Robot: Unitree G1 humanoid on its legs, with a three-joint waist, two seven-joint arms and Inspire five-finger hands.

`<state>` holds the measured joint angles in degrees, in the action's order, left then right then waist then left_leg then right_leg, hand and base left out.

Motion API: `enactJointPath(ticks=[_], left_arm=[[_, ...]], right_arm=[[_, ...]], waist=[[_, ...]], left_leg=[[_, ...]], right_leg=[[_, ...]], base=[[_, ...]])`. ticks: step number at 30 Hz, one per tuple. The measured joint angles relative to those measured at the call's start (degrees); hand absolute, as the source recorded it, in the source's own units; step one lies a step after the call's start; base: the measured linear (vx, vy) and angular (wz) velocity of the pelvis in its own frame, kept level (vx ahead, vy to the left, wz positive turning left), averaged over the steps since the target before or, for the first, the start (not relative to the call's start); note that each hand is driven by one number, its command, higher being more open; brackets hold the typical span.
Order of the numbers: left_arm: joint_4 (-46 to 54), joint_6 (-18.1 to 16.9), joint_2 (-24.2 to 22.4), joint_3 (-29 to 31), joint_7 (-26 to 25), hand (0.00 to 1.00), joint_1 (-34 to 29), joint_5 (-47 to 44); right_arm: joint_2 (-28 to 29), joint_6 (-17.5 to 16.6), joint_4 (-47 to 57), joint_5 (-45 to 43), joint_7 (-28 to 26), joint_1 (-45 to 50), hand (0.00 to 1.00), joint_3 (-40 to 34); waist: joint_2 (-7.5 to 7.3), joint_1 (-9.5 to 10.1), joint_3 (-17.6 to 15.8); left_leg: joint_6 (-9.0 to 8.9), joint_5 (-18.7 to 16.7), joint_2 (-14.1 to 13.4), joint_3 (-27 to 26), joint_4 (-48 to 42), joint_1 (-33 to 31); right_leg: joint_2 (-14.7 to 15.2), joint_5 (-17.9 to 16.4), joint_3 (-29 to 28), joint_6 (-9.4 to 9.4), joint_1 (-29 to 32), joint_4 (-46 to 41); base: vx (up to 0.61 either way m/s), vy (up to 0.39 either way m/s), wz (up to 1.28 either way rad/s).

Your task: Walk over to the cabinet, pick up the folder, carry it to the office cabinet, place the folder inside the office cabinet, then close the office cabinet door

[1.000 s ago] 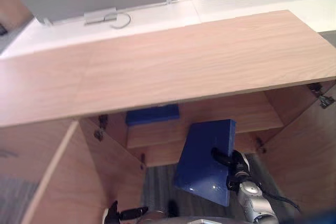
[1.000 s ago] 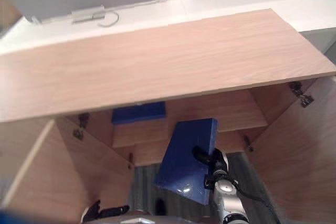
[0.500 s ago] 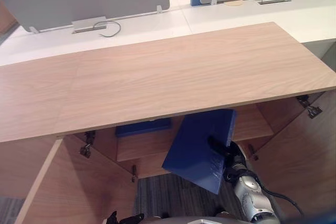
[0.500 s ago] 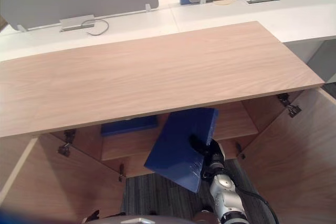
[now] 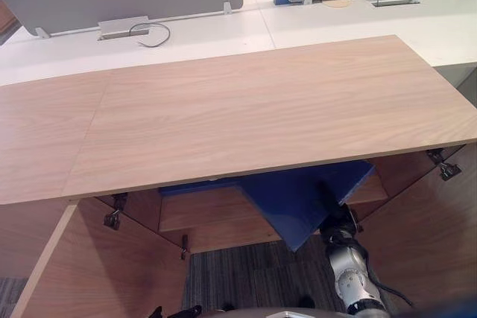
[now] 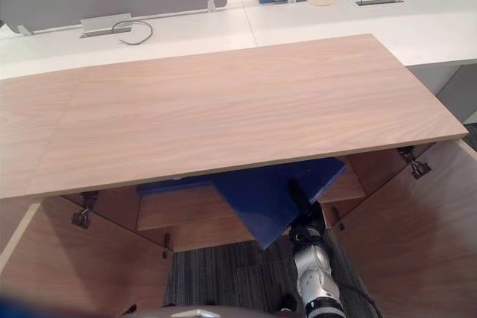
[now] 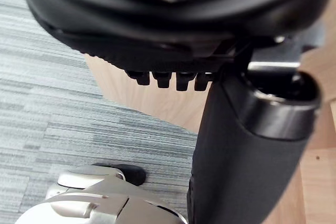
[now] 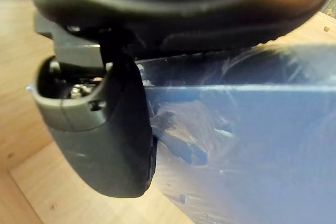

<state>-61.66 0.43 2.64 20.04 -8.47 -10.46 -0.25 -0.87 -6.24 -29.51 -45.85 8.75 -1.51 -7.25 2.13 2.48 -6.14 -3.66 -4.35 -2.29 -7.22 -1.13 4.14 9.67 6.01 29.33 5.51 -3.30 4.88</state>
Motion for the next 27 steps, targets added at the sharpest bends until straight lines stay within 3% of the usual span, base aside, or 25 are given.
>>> enactJointPath(ticks=[3,6,7,8,11,18,27], left_arm=[[-0.3,0.1,-0.4,1.8,-0.4,1.0,0.2,-2.6],[-0.2,0.1,-1.9,1.8,-1.5,1.0,1.8,-4.4],[-0.2,0.1,-2.2,1.9,-1.8,1.0,1.8,-4.9],[0.2,0.1,-3.3,3.7,-2.1,1.0,1.6,-5.6],[1.7,0.2,-5.2,4.5,-2.2,1.0,0.4,-6.0],[3.1,0.4,-6.3,6.2,-0.9,1.0,0.5,-5.9],[3.9,0.4,-6.3,5.7,0.1,1.0,1.7,-5.8]], right_arm=[[-0.2,-1.5,-4.7,-0.1,4.0,-7.2,0.0,-4.1],[-3.5,-2.5,-4.4,-2.0,6.9,-17.3,0.0,-6.5],[-3.7,-2.5,-3.4,-2.1,7.4,-18.3,0.0,-6.9],[-3.7,-3.1,0.3,-3.4,8.4,-19.7,0.0,-7.1],[-1.7,-3.4,8.9,-4.3,9.3,-21.0,0.0,-6.7],[-2.8,-4.3,13.0,-3.8,11.7,-24.1,0.0,-7.0],[-7.0,-4.0,8.6,-3.7,13.4,-31.8,0.0,-7.4]], waist=[[0.17,0.6,-1.5],[3.84,0.52,-6.9],[4.36,0.65,-7.6],[5.45,1.42,-8.7],[5.85,1.99,-10.6],[6.47,1.21,-13.3],[9.35,0.43,-16.7]], left_leg=[[-0.11,-1.1,0.7,1.4,-7.7,-6.0],[1.35,-7.0,0.5,1.8,-25.2,-17.4],[1.7,-8.5,0.4,1.6,-27.7,-18.6],[3.26,-12.8,0.2,0.4,-33.0,-21.5],[3.66,-18.9,-0.3,-2.1,-42.7,-26.7],[4.64,-23.9,-1.0,-5.3,-55.3,-32.9],[5.59,-27.1,-1.3,-6.6,-62.5,-38.2]], right_leg=[[2.4,-1.6,0.3,0.06,3.6,-4.6],[8.6,-10.4,-0.5,-0.41,15.1,-26.3],[9.7,-12.1,-1.0,-0.39,16.8,-30.2],[12.4,-16.2,-2.6,-0.18,21.1,-38.5],[16.3,-21.7,-6.0,0.3,28.3,-50.5],[20.3,-26.5,-11.9,0.24,37.2,-63.6],[21.7,-28.4,-16.2,0.44,44.7,-70.7]], base=[[-0.05,0.038,0.17],[-0.13,0.137,0.25],[-0.18,0.139,0.2],[-0.12,0.07,0.07],[-0.18,0.022,-0.08],[-0.04,0.007,-0.06],[0.01,0.025,-0.03]])
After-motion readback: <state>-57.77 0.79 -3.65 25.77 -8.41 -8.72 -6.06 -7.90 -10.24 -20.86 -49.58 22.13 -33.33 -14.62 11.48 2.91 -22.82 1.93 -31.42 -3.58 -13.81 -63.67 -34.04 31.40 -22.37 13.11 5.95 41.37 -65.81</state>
